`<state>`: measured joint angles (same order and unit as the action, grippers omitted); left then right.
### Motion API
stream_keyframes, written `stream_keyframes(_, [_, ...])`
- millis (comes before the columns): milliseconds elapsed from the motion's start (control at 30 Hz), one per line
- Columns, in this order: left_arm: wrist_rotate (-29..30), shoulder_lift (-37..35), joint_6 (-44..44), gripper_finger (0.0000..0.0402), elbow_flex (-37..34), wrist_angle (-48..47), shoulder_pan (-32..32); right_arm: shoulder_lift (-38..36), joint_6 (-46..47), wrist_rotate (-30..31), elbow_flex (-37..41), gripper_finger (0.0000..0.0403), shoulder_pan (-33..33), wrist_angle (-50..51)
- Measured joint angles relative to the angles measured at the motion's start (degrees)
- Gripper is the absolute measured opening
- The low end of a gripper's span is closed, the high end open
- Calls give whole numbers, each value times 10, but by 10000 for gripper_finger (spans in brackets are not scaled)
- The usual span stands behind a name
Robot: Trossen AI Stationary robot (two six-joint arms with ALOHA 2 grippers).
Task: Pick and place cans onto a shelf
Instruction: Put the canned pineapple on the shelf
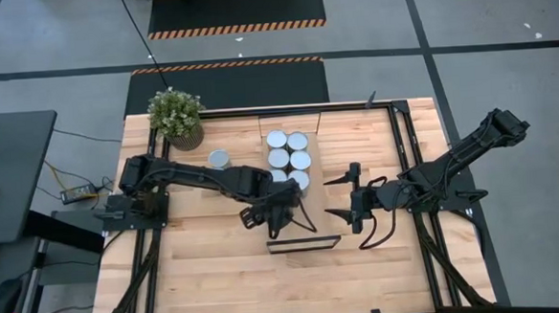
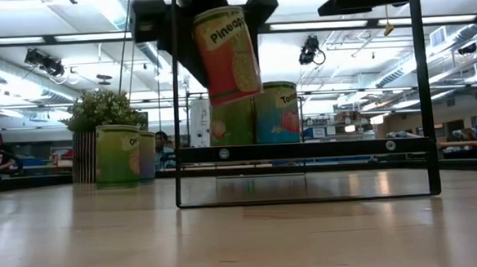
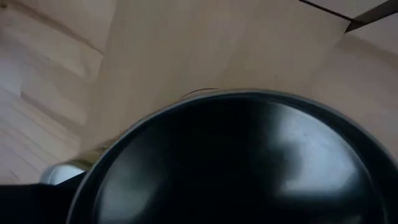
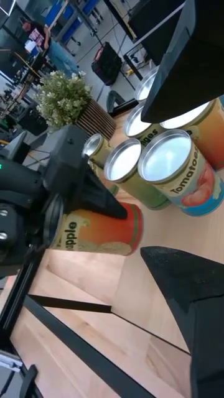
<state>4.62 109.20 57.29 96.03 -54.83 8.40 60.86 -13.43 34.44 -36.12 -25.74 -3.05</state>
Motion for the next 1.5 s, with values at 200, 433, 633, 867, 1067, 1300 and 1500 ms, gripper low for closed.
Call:
stream_keyframes(200, [-31, 28, 30, 318, 0, 1, -6, 0, -1, 0, 0, 348, 0, 0])
stream_keyframes(433, [-23, 53, 40, 318, 0, 7, -10, 0, -1, 1, 0, 348, 0, -3])
stream_keyframes(633, [-22, 60, 15, 318, 0, 15, -11, 0, 3, 1, 0, 348, 0, -2])
stream_keyframes(867, [15, 60, -83, 318, 0, 48, -10, 0, 4, 2, 0, 348, 0, 0])
stream_keyframes(1067, [31, 60, -90, 318, 0, 34, -11, 0, 7, 2, 0, 348, 0, -2])
stream_keyframes(1300, [32, 60, -90, 346, 0, 27, -9, 0, 7, 2, 0, 348, 0, -2])
stream_keyframes(1500, [50, 60, -90, 393, 0, 26, -2, 0, 9, 2, 0, 348, 0, -2])
